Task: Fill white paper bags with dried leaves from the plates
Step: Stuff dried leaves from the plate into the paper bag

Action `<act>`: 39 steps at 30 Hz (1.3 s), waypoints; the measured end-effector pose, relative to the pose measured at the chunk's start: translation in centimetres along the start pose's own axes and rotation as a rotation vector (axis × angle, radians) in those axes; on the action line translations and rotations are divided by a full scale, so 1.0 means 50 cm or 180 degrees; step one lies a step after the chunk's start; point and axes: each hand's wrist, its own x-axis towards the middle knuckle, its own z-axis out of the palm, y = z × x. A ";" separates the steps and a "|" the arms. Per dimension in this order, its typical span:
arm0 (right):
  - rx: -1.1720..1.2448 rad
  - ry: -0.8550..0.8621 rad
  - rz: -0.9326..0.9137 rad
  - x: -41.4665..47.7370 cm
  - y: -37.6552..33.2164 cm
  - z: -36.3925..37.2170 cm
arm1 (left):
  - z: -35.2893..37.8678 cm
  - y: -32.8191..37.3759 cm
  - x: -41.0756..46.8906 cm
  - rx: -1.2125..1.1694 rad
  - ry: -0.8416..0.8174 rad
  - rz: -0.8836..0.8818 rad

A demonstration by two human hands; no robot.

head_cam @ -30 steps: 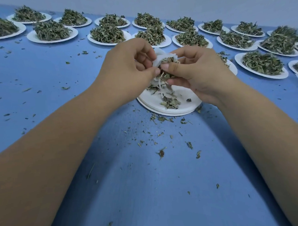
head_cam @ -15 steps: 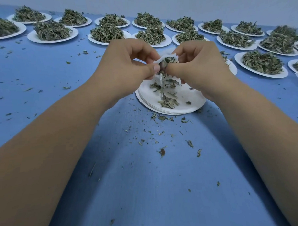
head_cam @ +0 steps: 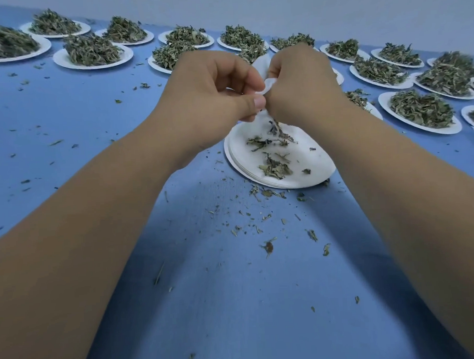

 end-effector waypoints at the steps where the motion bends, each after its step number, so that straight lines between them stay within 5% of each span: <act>1: -0.0020 0.0016 0.0005 0.000 -0.004 -0.002 | -0.003 0.001 0.000 -0.0027 -0.0001 0.0042; 6: 0.0119 -0.0175 0.0086 0.003 -0.001 -0.001 | -0.009 -0.004 0.005 0.0088 0.0193 0.0012; 11: 0.1251 -0.0576 0.0322 -0.022 0.012 -0.016 | -0.017 -0.019 0.017 0.0241 0.0759 -0.0160; 19: 0.1597 0.0030 0.0104 -0.055 0.039 -0.019 | -0.015 -0.014 0.015 0.0039 0.0942 -0.0220; 29: 0.1170 -0.0007 0.0029 -0.054 0.059 0.010 | 0.010 0.003 -0.001 -0.0246 0.0324 -0.0071; 39: 0.1826 -0.0249 -0.0095 -0.056 0.069 0.018 | -0.047 -0.010 0.000 0.1377 -0.0915 0.0109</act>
